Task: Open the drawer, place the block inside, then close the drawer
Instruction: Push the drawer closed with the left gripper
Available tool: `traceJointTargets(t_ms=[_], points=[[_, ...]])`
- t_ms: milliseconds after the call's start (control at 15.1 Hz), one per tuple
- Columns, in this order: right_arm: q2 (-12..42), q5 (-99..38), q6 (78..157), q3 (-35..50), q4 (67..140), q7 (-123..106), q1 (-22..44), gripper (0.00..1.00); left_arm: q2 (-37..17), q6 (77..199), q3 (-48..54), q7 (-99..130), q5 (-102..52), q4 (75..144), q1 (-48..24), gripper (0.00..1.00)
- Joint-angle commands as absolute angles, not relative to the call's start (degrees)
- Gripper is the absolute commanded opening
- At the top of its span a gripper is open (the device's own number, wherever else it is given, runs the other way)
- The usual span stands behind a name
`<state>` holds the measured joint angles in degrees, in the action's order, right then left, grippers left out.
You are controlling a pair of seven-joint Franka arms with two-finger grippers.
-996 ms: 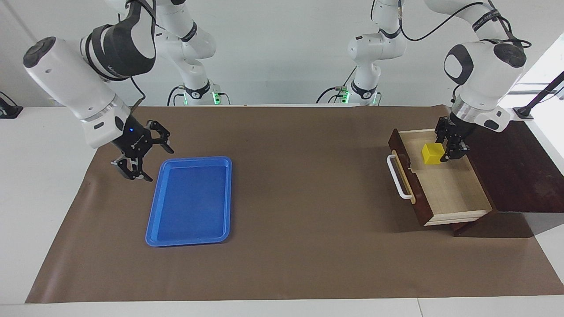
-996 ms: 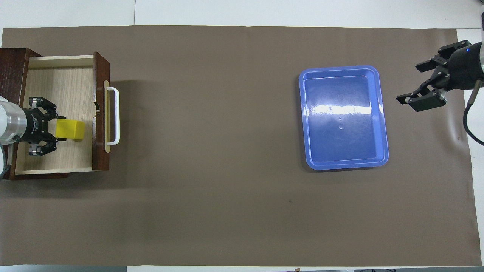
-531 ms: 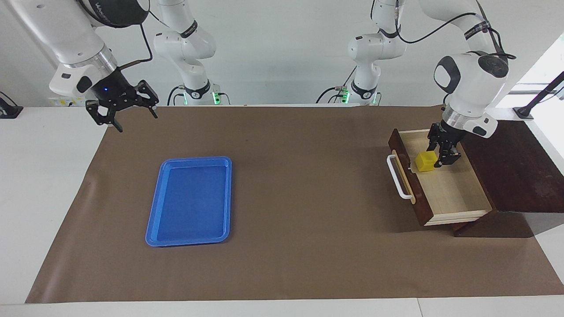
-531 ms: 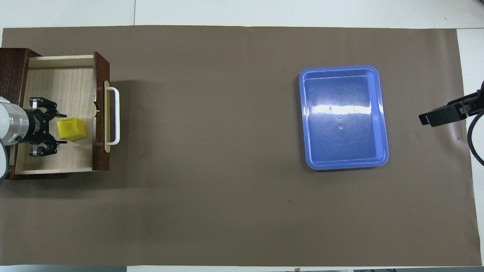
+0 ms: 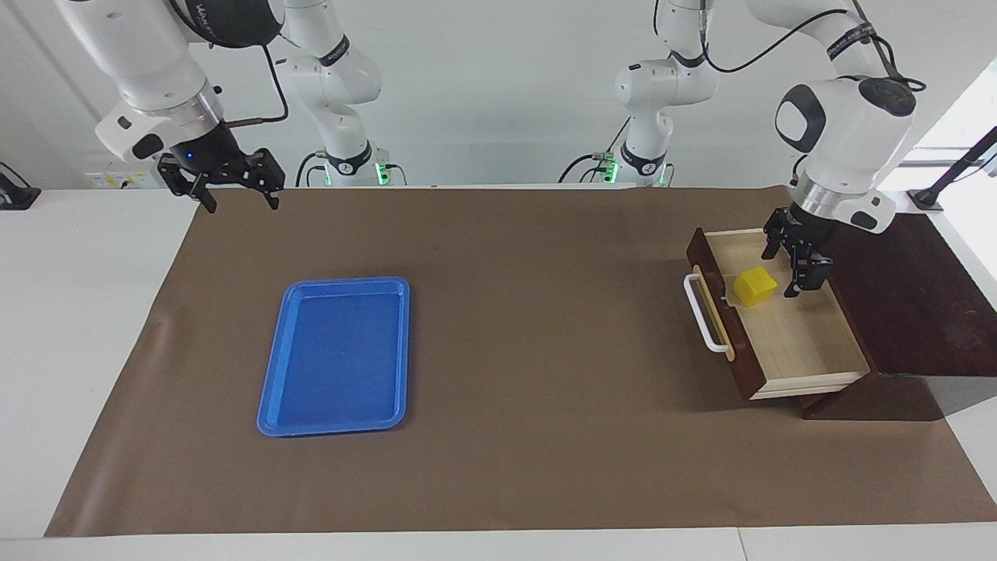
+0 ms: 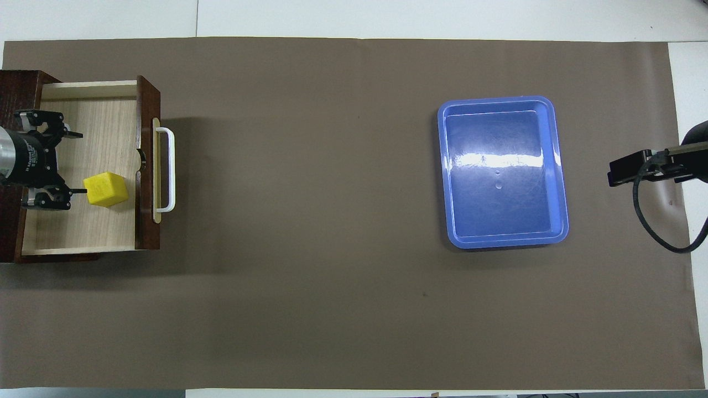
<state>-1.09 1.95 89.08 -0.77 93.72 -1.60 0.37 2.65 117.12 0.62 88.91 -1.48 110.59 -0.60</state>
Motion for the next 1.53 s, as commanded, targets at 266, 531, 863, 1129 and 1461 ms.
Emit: traceJointTargets(t_ms=[266, 531, 863, 1129, 1461], points=[[-0.97, 0.63, 92.20, -0.79, 96.42, -0.27, -0.17, 1.00, -5.36, 116.72, 0.09, 98.70, 5.18, 108.19, -10.63, 1.00], [-0.97, -0.79, 93.34, -0.88, 96.68, -0.44, -0.44, 1.00, -6.50, 116.81, 0.09, 99.14, 7.02, 108.72, -9.94, 1.00], [-0.97, -0.35, 93.60, -0.88, 96.33, -1.40, -0.61, 1.00, -6.68, 117.07, -0.35, 99.05, 11.33, 108.11, -7.13, 1.00], [-1.05, -0.35, 93.52, -0.88, 96.42, -2.11, -0.53, 1.00, -6.68, 117.33, -0.35, 98.70, 13.62, 108.11, -1.33, 1.00], [-1.23, -0.35, 93.16, -0.88, 96.42, -1.93, -0.53, 1.00, -7.03, 120.32, -0.26, 97.39, 13.71, 108.11, 3.33, 1.00]])
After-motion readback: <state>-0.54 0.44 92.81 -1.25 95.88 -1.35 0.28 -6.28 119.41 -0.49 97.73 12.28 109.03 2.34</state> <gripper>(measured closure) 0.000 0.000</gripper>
